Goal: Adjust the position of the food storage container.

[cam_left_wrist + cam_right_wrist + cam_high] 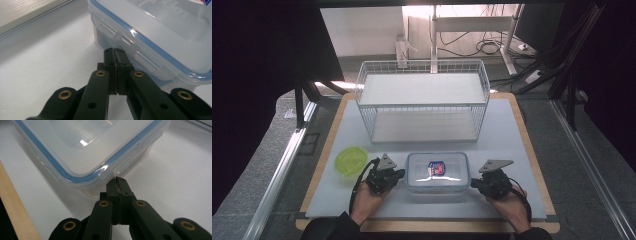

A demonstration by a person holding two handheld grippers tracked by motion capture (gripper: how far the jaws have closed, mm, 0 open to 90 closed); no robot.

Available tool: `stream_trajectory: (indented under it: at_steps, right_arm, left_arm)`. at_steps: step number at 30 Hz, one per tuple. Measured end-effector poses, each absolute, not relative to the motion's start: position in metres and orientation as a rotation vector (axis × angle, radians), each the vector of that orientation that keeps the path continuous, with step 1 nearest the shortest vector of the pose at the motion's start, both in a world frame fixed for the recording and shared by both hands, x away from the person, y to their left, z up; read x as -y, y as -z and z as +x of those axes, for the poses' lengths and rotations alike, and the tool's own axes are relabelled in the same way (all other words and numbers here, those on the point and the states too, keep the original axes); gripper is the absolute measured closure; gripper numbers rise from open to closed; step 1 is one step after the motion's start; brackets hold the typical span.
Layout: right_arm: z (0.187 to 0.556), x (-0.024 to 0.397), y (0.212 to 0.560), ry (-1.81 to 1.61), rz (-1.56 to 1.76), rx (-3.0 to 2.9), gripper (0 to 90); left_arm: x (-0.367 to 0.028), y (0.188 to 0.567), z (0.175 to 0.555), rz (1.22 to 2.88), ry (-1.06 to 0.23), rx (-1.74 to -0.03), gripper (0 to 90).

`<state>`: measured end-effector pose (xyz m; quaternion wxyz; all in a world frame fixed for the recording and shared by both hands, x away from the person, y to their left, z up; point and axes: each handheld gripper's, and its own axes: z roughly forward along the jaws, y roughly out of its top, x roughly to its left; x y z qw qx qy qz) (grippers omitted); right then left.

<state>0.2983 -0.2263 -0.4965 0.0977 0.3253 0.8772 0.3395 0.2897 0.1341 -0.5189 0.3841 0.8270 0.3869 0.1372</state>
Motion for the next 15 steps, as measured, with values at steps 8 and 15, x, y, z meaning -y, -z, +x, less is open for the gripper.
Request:
stream_trajectory:
  at_steps: [8,15]
  right_arm:
    - [0.302,0.237,0.496,-1.050,0.968,-2.589,74.5]
    - [0.307,0.250,0.497,-1.068,1.049,-2.516,43.3]
  left_arm:
    - [-0.142,0.515,0.279,2.172,-0.490,-0.978,53.2]
    - [-0.157,0.512,0.277,2.125,-0.439,-0.965,27.6]
